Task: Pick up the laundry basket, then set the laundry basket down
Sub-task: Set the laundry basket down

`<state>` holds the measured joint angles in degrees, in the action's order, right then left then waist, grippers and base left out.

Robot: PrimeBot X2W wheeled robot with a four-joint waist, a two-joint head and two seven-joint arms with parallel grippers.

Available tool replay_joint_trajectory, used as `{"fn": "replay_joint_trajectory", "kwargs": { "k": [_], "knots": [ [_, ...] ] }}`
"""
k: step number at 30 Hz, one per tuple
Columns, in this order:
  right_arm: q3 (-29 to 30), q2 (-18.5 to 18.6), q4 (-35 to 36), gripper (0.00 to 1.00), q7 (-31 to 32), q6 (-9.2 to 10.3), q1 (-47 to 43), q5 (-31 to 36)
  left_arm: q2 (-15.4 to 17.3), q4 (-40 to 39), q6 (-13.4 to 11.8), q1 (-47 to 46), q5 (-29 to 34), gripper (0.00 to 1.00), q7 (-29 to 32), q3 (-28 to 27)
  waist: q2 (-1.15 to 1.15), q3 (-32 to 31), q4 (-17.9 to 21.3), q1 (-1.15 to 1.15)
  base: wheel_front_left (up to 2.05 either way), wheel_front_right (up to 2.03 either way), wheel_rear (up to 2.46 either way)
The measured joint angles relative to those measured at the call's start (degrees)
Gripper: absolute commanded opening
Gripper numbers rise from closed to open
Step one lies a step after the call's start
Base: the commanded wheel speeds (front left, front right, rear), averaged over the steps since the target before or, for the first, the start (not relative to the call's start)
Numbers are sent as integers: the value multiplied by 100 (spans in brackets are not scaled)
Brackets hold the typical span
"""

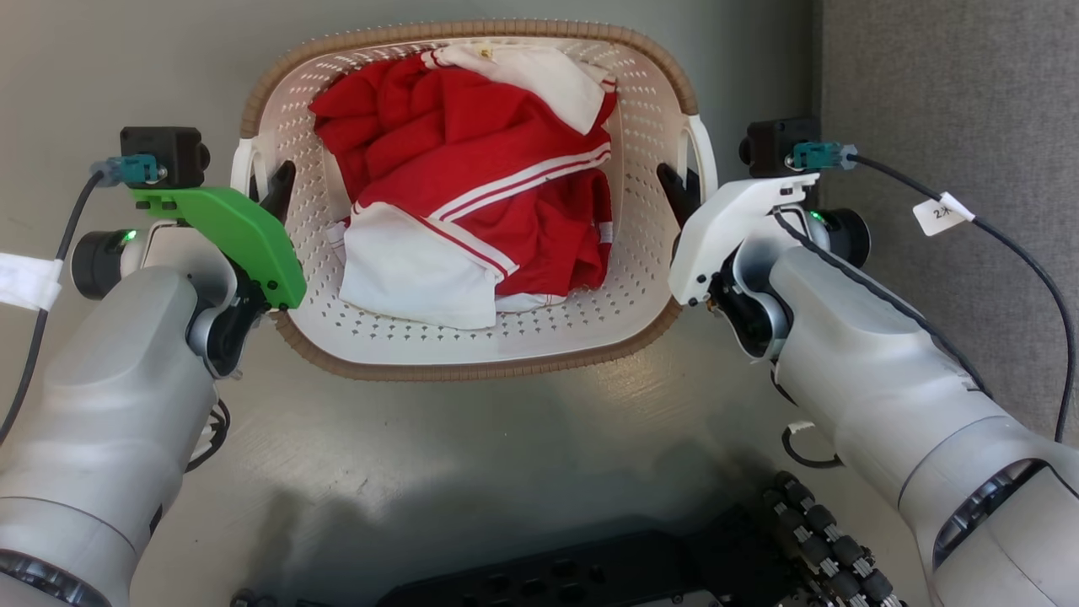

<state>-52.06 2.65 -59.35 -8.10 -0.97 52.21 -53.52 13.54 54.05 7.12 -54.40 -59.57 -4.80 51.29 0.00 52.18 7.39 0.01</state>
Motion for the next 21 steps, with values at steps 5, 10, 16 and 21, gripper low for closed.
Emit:
{"fn": "replay_joint_trajectory", "kwargs": {
  "k": [5, 10, 16, 21],
  "knots": [
    [-48, -5, -5, 0, -102, 2, 23, -1, -4, 68, 1, -3, 1, 0, -87, 42, 0, 45, -22, 0, 0, 0, 0],
    [-79, -4, -31, 0, -149, 9, 24, -63, -18, 76, 1, -19, 1, 0, -138, 89, 0, 73, -35, 0, 0, 0, 0],
    [-108, -5, -59, 100, -203, 16, 36, -201, -20, 112, 1, -26, 0, 100, -182, 158, 0, 91, -41, 0, 0, 0, 0],
    [-122, 60, -88, 100, -227, 16, 118, -266, 3, 162, 3, -29, -19, 100, -185, 204, 0, 89, -43, 0, 0, 0, 0]
  ]
}}
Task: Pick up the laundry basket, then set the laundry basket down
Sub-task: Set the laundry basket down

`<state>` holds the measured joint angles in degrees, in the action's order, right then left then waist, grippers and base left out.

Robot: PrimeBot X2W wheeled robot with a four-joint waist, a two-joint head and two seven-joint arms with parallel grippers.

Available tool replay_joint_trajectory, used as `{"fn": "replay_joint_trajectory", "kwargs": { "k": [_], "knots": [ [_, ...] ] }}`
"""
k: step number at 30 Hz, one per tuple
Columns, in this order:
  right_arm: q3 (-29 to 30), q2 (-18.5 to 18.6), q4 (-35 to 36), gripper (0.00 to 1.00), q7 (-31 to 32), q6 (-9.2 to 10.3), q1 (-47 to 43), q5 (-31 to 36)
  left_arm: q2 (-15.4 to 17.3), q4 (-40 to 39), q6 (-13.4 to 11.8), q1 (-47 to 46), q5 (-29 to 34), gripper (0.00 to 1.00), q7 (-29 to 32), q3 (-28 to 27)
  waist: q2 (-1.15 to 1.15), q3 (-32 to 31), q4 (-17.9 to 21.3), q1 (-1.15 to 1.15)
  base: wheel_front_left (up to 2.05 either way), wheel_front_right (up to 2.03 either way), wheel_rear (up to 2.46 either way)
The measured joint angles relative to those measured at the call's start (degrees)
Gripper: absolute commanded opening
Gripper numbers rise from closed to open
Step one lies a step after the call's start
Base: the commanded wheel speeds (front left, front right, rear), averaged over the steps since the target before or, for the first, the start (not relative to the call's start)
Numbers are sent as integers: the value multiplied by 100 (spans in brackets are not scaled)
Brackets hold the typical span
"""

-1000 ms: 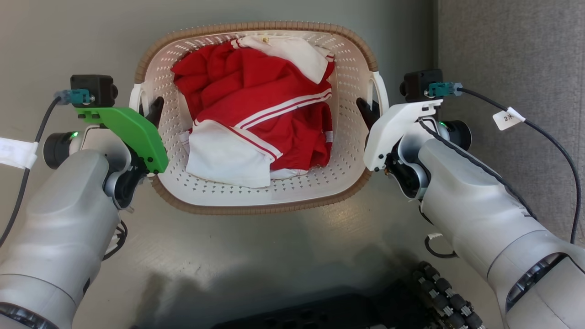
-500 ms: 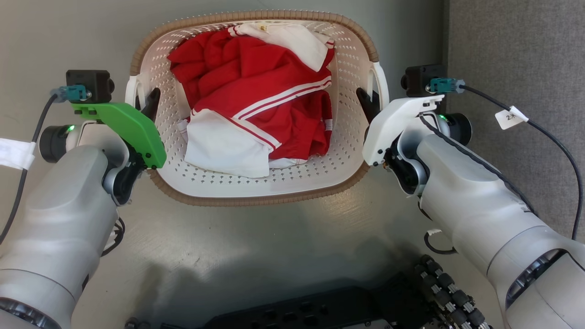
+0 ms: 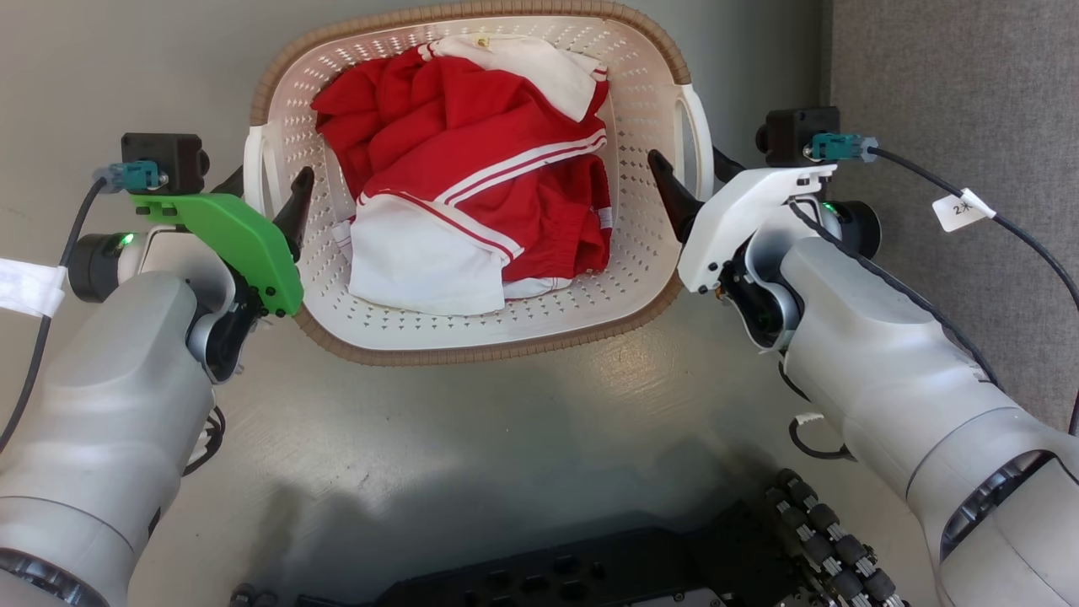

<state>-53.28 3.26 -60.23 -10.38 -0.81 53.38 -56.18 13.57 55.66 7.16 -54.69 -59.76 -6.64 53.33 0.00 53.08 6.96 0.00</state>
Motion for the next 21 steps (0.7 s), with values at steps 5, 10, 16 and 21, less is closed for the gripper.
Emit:
{"fn": "replay_joint_trajectory", "kwargs": {
  "k": [5, 10, 16, 21],
  "knots": [
    [-60, 12, -25, 100, -1, 40, 16, -48, -2, 33, 16, -24, -8, 100, -7, 40, 0, -16, -4, 0, 0, 0, 0],
    [-110, 11, -60, 100, -52, 41, 18, -89, -5, 83, 16, -53, -63, 100, -65, 87, 0, -61, -9, 0, 0, 0, 0],
    [-107, 12, -83, 100, -163, 40, 16, -209, -60, 87, 16, -49, -137, 100, -245, 131, 0, -223, -23, 0, 0, 0, 0],
    [-98, 12, -155, 100, -241, 32, 4, -242, -151, 89, 16, -8, -186, 100, -379, 189, 0, -446, -45, 0, 0, 0, 0]
  ]
}}
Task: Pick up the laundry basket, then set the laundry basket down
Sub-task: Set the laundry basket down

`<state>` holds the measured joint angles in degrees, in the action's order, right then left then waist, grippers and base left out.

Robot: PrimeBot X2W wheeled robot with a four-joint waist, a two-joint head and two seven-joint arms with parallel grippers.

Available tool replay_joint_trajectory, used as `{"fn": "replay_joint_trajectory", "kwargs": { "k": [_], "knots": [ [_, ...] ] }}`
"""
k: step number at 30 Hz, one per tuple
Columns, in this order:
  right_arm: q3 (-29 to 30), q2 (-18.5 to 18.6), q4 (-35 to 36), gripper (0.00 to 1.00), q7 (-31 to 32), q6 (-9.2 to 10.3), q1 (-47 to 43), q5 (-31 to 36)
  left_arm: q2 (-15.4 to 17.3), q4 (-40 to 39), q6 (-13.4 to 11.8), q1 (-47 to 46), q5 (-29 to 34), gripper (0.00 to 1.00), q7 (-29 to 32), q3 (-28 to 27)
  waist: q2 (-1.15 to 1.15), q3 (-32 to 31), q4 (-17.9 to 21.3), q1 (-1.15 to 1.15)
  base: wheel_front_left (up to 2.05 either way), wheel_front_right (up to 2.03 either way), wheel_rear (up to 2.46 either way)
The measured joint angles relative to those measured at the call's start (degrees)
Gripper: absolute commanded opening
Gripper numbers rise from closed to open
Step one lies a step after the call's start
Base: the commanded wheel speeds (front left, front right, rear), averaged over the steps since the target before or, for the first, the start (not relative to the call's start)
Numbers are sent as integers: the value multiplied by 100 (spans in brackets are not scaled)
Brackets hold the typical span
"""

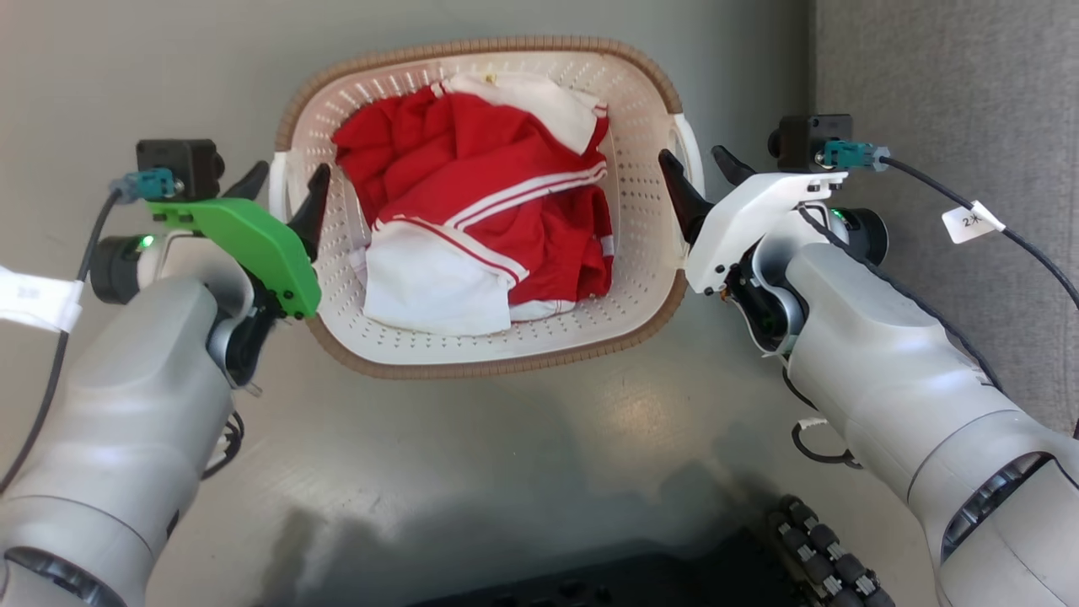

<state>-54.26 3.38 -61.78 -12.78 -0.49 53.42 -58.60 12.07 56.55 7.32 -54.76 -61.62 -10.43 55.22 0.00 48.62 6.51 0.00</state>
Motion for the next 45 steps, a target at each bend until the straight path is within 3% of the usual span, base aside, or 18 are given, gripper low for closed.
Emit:
{"fn": "replay_joint_trajectory", "kwargs": {
  "k": [16, 22, 28, 45],
  "knots": [
    [62, 1, -115, 100, -141, -200, -492, -20, -48, -203, 1, 553, -124, 100, -385, -47, 0, -1108, -116, 0, 0, 0, 0],
    [389, 36, 63, 100, -156, -209, -565, 124, 19, -330, 1, 765, -118, 100, -399, -183, 0, -1582, -164, 0, 0, 0, 0],
    [755, 196, 402, 100, -157, -186, -673, 335, 214, -669, 1, 844, -11, 100, -399, -739, 0, -2065, -202, 0, 0, 0, 0],
    [1572, 408, 1562, 100, -157, -32, -1719, 1204, 296, -1508, -5, 2065, 749, 100, -398, -1908, 0, -3364, -303, 0, 0, 0, 0]
  ]
}}
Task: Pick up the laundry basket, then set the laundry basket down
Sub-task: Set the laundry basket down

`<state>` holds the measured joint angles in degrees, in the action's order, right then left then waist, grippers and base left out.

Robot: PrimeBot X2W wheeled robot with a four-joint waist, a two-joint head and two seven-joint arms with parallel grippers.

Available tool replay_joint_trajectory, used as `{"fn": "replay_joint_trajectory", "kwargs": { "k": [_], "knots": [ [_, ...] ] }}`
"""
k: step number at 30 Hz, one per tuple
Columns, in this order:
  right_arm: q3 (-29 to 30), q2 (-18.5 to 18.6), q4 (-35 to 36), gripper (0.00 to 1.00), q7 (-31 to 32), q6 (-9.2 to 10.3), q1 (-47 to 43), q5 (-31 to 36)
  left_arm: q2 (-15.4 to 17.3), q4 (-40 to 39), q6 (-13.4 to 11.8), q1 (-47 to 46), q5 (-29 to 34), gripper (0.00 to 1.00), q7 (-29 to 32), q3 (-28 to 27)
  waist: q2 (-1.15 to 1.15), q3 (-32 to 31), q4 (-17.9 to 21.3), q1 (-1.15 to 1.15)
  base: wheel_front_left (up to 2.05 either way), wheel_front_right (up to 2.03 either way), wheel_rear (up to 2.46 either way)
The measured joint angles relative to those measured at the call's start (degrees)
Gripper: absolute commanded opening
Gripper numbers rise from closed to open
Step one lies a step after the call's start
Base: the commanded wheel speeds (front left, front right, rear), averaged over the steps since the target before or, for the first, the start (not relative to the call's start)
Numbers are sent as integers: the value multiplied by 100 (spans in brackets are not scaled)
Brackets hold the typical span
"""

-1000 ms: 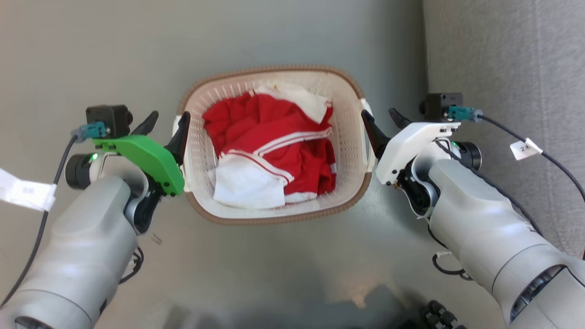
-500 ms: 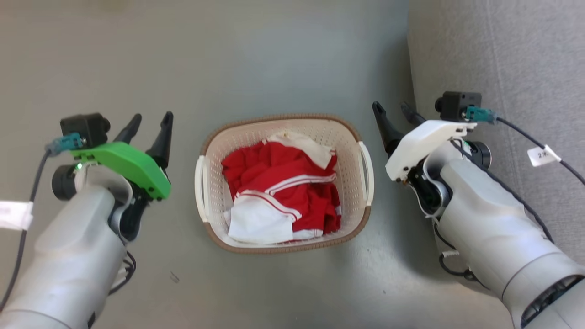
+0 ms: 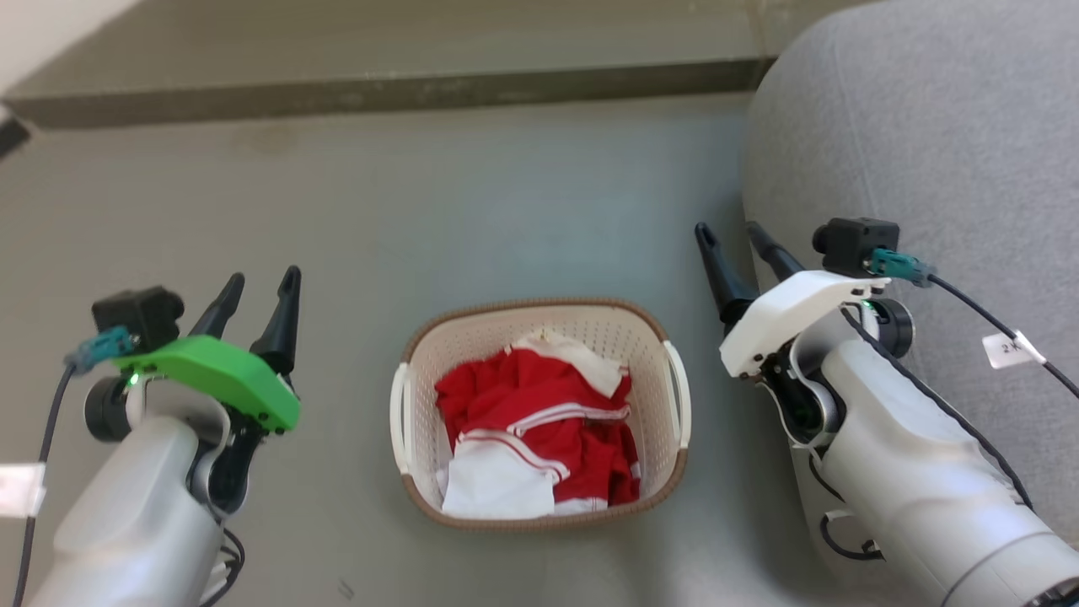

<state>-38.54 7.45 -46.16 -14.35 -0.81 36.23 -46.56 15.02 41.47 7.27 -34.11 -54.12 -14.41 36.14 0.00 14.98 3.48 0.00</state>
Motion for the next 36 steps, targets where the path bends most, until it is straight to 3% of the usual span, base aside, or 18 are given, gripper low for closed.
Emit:
{"fn": "replay_joint_trajectory", "kwargs": {
  "k": [17, 36],
  "knots": [
    [1036, 301, 1660, 100, -8, 442, -1263, 1230, -115, -1515, -231, 1337, 1117, 100, -1, -1235, 0, -1164, -59, 0, 0, 0, 0],
    [1728, 303, 2738, 100, -8, 606, -2393, 2153, -368, -2676, -225, 2497, 2050, 100, -1, -2119, 0, -1316, -66, 0, 0, 0, 0]
  ]
}}
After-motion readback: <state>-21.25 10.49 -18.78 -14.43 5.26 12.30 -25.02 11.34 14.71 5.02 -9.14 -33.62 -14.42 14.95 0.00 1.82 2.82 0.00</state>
